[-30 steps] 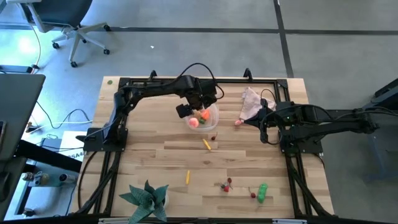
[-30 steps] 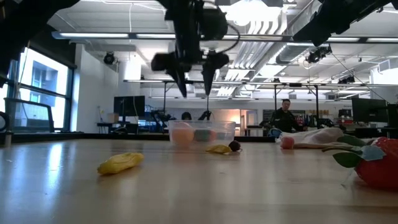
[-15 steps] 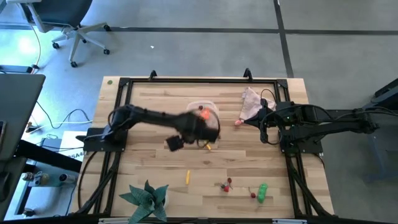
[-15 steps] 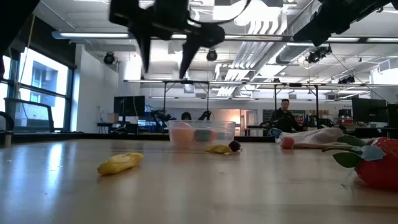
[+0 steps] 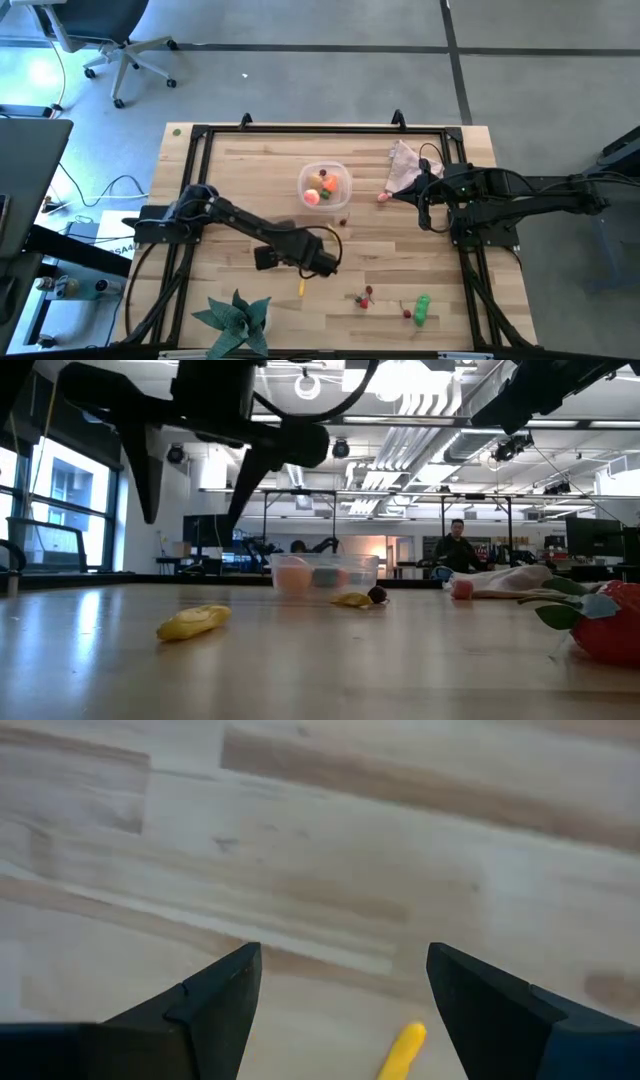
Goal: Pick and placing Produce into tupperware
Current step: Put the yellow corn into the transparent bin
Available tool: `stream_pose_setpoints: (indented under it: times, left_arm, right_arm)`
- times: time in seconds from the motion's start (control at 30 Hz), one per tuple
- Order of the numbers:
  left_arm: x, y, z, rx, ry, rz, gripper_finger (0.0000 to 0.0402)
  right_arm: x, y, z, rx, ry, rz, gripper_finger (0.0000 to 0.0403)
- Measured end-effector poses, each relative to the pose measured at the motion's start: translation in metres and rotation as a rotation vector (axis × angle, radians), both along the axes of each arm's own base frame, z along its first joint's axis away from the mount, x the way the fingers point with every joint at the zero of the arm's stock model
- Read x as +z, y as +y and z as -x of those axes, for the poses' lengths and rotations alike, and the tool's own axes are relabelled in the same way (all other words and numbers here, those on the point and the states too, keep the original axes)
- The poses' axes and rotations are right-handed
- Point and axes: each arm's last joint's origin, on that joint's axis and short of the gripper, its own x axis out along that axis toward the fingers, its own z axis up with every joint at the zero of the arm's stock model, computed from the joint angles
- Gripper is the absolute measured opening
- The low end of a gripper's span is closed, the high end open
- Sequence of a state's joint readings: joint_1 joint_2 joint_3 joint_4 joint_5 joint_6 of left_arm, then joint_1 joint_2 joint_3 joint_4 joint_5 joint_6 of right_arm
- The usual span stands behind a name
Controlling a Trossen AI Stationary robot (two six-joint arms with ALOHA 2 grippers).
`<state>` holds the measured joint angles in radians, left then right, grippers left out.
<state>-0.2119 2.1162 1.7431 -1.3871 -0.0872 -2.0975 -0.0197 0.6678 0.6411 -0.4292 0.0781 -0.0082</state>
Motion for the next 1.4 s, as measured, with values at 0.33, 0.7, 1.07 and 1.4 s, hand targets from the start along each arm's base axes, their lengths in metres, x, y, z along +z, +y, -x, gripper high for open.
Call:
stream_pose_setpoints:
  times: [0.33, 0.7, 1.07, 1.4]
  left_arm:
    - [-0.002, -0.021, -0.003, -0.405, -0.034, 0.118, 0.0276]
    - [-0.002, -0.041, -0.011, -0.397, -0.178, 0.104, 0.0275]
    - [-0.028, -0.046, -0.018, -0.325, -0.143, 0.148, 0.0275]
    - [-0.038, -0.055, -0.023, -0.350, -0.173, 0.166, 0.0275]
  right_arm:
    - [0.000, 0.000, 0.000, -0.001, 0.000, 0.000, 0.0000]
    - [0.000, 0.000, 0.000, 0.000, 0.000, 0.000, 0.0000]
    - [0.000, 0.000, 0.000, -0.001, 0.000, 0.000, 0.0000]
    - [-0.001, 0.000, 0.000, -0.001, 0.009, 0.000, 0.0000]
